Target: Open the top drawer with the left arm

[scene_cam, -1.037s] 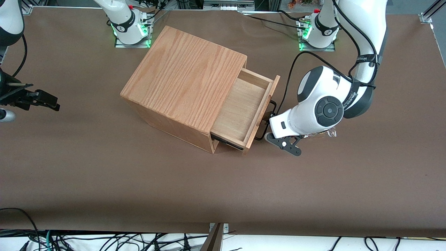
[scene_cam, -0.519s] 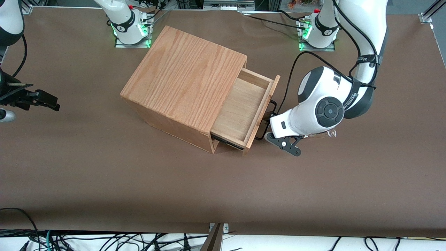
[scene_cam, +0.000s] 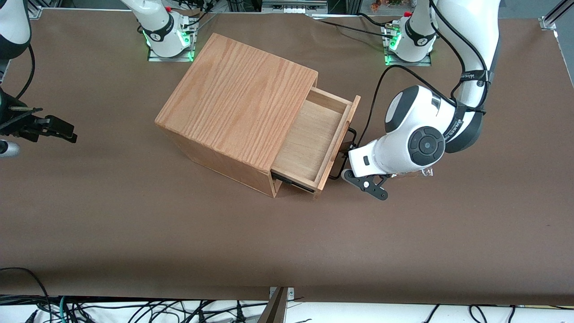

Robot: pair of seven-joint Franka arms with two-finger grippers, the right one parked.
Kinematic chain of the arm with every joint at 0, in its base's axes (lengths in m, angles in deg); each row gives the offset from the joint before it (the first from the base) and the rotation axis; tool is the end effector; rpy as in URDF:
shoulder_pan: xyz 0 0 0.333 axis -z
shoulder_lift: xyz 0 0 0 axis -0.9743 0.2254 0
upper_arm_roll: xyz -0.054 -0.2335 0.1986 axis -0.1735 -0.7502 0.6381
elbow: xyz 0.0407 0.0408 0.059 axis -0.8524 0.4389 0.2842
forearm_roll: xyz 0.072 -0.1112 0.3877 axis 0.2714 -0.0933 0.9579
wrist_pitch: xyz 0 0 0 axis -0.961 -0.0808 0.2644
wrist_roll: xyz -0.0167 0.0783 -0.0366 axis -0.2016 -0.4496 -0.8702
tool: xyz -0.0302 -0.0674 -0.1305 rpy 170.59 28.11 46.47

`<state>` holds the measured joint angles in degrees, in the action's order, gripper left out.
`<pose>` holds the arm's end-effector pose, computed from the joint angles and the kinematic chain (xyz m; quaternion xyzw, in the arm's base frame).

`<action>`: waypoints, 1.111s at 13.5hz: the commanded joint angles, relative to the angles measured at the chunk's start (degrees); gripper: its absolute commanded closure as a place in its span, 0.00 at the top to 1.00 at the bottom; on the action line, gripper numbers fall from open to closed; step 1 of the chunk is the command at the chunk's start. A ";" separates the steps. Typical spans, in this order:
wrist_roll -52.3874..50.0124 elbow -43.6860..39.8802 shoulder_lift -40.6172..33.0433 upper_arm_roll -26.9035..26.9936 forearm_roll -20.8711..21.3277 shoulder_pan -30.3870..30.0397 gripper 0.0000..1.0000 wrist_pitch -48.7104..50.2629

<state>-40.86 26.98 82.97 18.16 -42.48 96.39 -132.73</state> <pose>0.6416 -0.2928 0.3306 0.9604 -0.2396 -0.0972 0.1034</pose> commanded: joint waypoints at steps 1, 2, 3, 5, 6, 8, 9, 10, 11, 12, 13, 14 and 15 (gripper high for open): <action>2.55 0.69 -2.90 1.04 -1.25 -0.34 1.00 2.89; 2.46 -0.27 -3.00 1.04 -1.34 -0.35 1.00 4.55; 2.29 -1.50 -3.17 1.04 -1.34 -0.35 1.00 6.13; 1.23 -3.79 -3.44 0.95 -1.25 -0.35 1.00 10.08; 1.23 -5.02 -4.31 1.38 -0.73 -0.35 1.00 12.19; 1.14 -5.29 -6.77 2.87 0.06 -1.04 1.00 13.35; 1.23 -5.21 -8.09 4.01 0.59 -1.83 1.00 13.97; 1.32 -5.12 -9.58 4.98 2.25 -2.80 1.00 15.10; 1.23 -5.03 -11.07 5.25 5.05 -3.50 1.00 15.29; 1.23 -5.03 -12.57 5.43 7.51 -4.12 1.00 15.38; 1.14 -4.77 -13.80 5.52 8.15 -5.52 1.00 15.47; 1.14 -4.59 -15.38 5.43 8.15 -6.92 1.00 16.60; 1.23 -4.68 -16.00 5.43 8.07 -7.89 1.00 18.09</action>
<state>-40.09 21.39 69.58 23.94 -35.68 90.07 -116.81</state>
